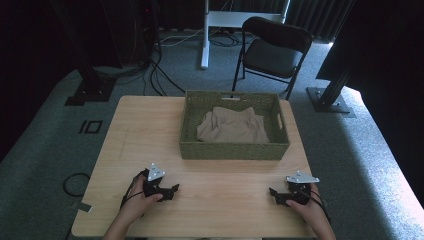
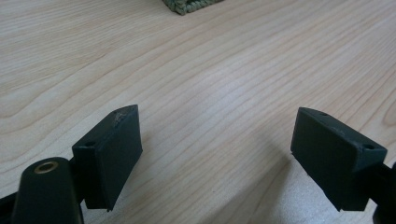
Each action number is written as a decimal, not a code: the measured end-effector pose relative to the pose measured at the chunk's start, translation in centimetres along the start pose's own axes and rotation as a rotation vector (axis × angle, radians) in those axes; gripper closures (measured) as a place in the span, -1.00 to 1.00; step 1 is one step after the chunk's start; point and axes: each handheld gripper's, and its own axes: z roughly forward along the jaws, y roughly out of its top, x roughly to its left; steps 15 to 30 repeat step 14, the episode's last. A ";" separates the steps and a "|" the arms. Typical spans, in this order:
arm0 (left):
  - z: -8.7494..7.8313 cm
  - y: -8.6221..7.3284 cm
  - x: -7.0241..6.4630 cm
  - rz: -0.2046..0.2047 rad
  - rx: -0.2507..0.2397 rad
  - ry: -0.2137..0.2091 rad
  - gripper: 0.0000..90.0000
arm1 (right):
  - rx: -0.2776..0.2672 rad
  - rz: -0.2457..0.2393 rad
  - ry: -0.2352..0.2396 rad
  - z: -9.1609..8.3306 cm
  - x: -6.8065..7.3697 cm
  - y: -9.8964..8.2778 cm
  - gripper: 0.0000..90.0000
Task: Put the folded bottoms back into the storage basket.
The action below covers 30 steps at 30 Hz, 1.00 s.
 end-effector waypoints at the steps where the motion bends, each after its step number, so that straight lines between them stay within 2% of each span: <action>1: 0.1 0.0 -0.2 0.013 0.006 0.009 -0.62 | 0.000 0.002 -0.001 0.0 0.0 0.0 -0.72; 3: 0.2 0.1 -0.4 0.028 0.015 0.014 -0.68 | 0.000 0.004 -0.002 0.0 0.0 0.0 -0.72; 9: 0.4 0.3 -0.8 0.010 0.019 0.032 -0.76 | 0.000 0.004 -0.004 0.0 0.0 0.0 -0.73; 30: 0.5 0.3 -0.8 0.003 0.021 0.040 -0.76 | 0.001 0.003 -0.004 0.0 0.0 0.0 -0.73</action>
